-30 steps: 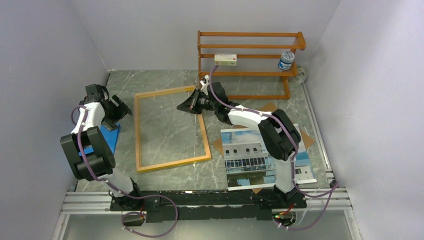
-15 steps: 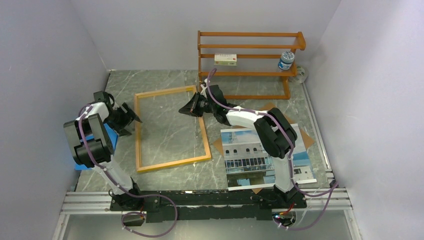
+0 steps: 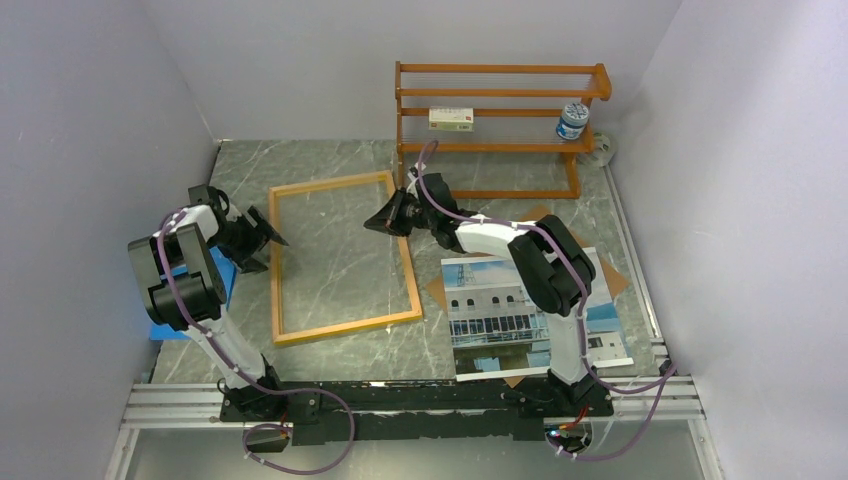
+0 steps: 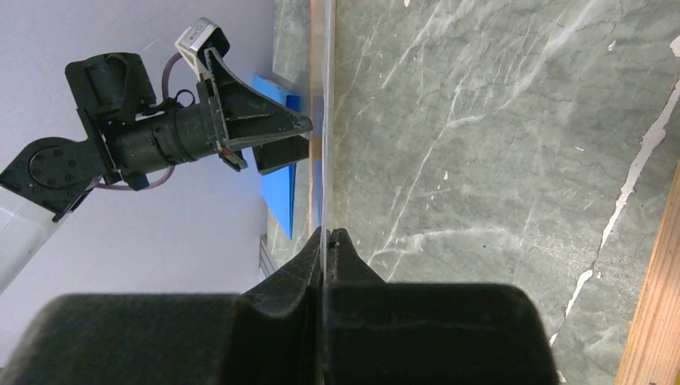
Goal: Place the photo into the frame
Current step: Place the photo frame item in the photo frame.
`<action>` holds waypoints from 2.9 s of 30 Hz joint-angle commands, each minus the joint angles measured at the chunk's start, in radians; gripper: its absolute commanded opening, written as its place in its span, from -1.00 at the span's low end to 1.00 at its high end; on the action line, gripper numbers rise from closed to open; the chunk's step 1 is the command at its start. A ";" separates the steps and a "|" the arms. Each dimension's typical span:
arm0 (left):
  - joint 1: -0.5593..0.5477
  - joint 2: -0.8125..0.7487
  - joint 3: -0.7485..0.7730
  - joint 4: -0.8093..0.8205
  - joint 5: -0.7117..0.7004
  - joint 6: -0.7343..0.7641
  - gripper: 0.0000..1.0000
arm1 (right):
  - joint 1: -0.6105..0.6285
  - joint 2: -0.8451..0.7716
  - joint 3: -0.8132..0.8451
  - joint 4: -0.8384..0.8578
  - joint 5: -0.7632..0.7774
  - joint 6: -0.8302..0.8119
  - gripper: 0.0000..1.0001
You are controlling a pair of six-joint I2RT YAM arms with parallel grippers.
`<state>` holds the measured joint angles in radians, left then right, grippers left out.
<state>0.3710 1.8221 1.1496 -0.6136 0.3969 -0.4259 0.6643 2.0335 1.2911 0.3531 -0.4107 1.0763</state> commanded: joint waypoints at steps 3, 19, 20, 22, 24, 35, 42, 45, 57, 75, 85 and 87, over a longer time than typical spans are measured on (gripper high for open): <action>0.000 0.044 -0.001 -0.002 0.025 0.026 0.74 | -0.023 0.008 0.009 0.074 -0.044 -0.001 -1.00; -0.003 0.083 0.012 -0.019 0.017 0.016 0.45 | -0.043 0.066 -0.010 0.114 -0.115 0.059 -1.00; -0.002 0.084 0.012 -0.018 0.016 0.015 0.44 | -0.043 0.065 -0.018 0.119 -0.114 0.063 -1.00; -0.002 0.083 0.012 -0.017 0.015 0.012 0.42 | -0.042 0.059 -0.036 0.125 -0.104 0.080 -1.00; -0.002 0.082 0.011 -0.015 0.014 0.008 0.42 | -0.043 0.050 -0.059 0.133 -0.095 0.088 -1.00; -0.002 0.085 0.010 -0.006 0.026 -0.007 0.42 | -0.031 0.040 -0.112 0.179 -0.106 0.104 -1.00; -0.002 0.080 0.011 -0.007 0.022 -0.007 0.41 | -0.028 0.051 -0.078 0.225 -0.127 0.014 -1.00; -0.002 0.079 0.014 -0.012 0.019 -0.007 0.40 | -0.023 0.047 -0.084 0.244 -0.129 -0.013 -1.00; -0.003 0.075 0.015 -0.017 0.010 -0.008 0.36 | -0.010 0.078 -0.059 0.294 -0.160 -0.033 -1.00; -0.001 0.088 0.035 -0.046 -0.021 -0.001 0.19 | -0.009 0.128 0.035 0.116 -0.144 -0.130 -1.00; -0.002 0.095 0.045 -0.049 -0.023 0.002 0.20 | -0.008 0.086 -0.037 0.337 -0.236 -0.175 -1.00; -0.002 0.095 0.045 -0.049 -0.023 0.004 0.20 | -0.007 0.085 -0.040 0.348 -0.241 -0.178 -1.00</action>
<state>0.3782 1.8767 1.1938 -0.6636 0.3939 -0.4377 0.6273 2.1643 1.2610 0.5678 -0.5663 0.9314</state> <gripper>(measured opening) 0.599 0.013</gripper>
